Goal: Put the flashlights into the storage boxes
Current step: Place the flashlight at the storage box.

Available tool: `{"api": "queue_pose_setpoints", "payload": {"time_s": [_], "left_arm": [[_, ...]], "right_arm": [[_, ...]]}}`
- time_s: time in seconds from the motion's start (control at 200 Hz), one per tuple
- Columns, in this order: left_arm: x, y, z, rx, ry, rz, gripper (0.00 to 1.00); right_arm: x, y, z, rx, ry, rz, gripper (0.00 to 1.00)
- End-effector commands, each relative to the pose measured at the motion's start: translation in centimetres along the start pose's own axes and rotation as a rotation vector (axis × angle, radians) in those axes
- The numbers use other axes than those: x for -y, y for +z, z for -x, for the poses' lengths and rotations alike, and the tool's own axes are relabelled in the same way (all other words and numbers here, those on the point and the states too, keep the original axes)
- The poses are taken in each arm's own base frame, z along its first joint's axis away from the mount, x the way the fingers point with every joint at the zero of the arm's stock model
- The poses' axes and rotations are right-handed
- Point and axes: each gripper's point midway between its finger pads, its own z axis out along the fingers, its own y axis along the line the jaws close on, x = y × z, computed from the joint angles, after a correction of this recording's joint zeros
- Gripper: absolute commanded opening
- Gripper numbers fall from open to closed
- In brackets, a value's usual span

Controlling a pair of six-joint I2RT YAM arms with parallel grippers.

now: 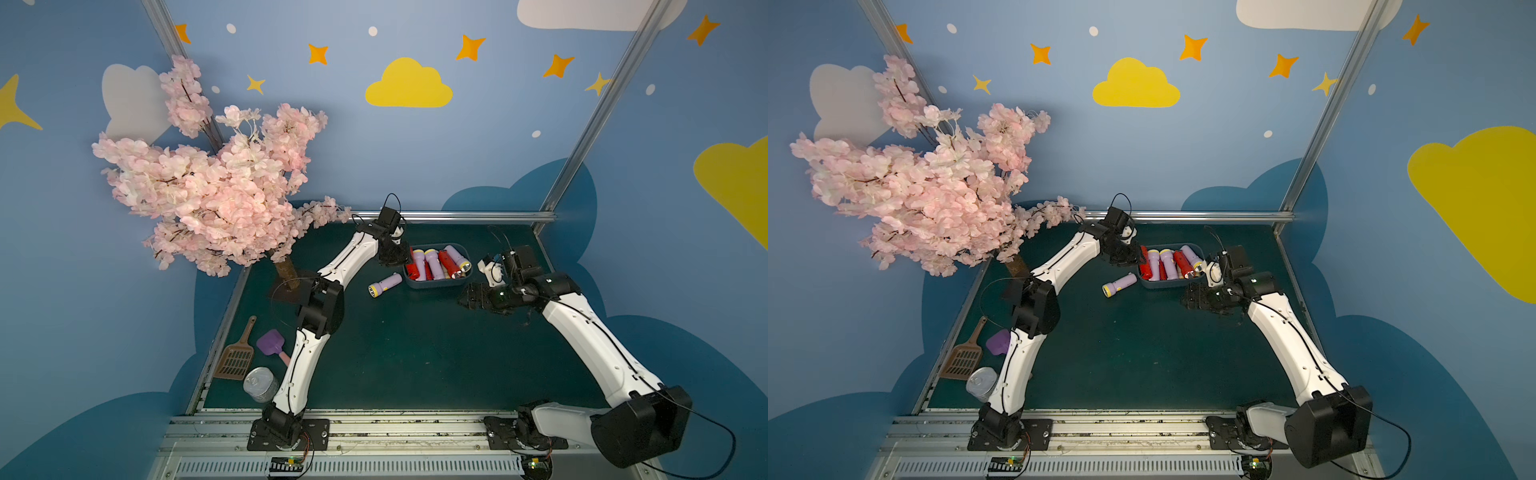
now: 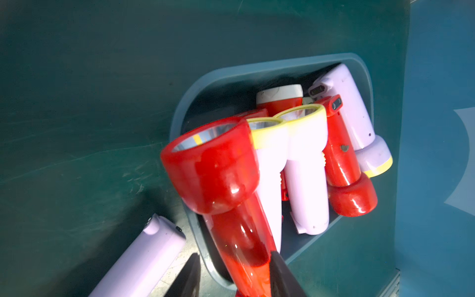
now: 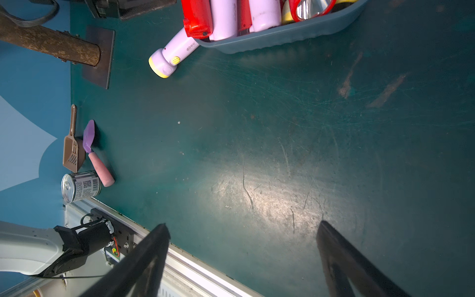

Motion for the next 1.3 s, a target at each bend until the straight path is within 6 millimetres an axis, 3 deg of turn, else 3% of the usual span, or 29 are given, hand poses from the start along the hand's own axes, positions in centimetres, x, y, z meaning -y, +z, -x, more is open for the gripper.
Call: {"api": "queue_pose_setpoints", "payload": {"time_s": [0.0, 0.315, 0.581, 0.821, 1.106, 1.221, 1.291], "left_arm": [[-1.0, 1.5, -0.5, -0.038, 0.002, 0.011, 0.4], [-2.1, 2.7, -1.0, -0.077, 0.014, 0.046, 0.35], [-1.2, 2.2, -1.1, -0.076, 0.016, 0.019, 0.36], [0.8, -0.4, -0.4, -0.028, 0.058, 0.004, 0.53], [2.8, -5.7, -0.1, 0.078, 0.147, -0.036, 0.98], [2.5, -7.2, -1.1, 0.115, 0.201, -0.077, 0.99], [1.3, -7.7, -2.1, 0.111, 0.203, -0.08, 0.99]], "right_arm": [[-0.1, -0.4, 0.0, 0.014, 0.012, 0.007, 0.9], [-0.3, -0.5, 0.2, 0.009, 0.016, 0.01, 0.9], [-0.2, -0.4, 0.1, 0.002, 0.013, 0.005, 0.9], [-0.3, 0.0, 0.4, 0.001, 0.008, 0.017, 0.9], [-1.0, 0.5, 1.2, -0.002, -0.009, 0.048, 0.9], [-1.3, 0.7, 1.6, -0.003, -0.013, 0.062, 0.9], [-1.6, 0.8, 1.9, -0.005, -0.016, 0.071, 0.9]]}}
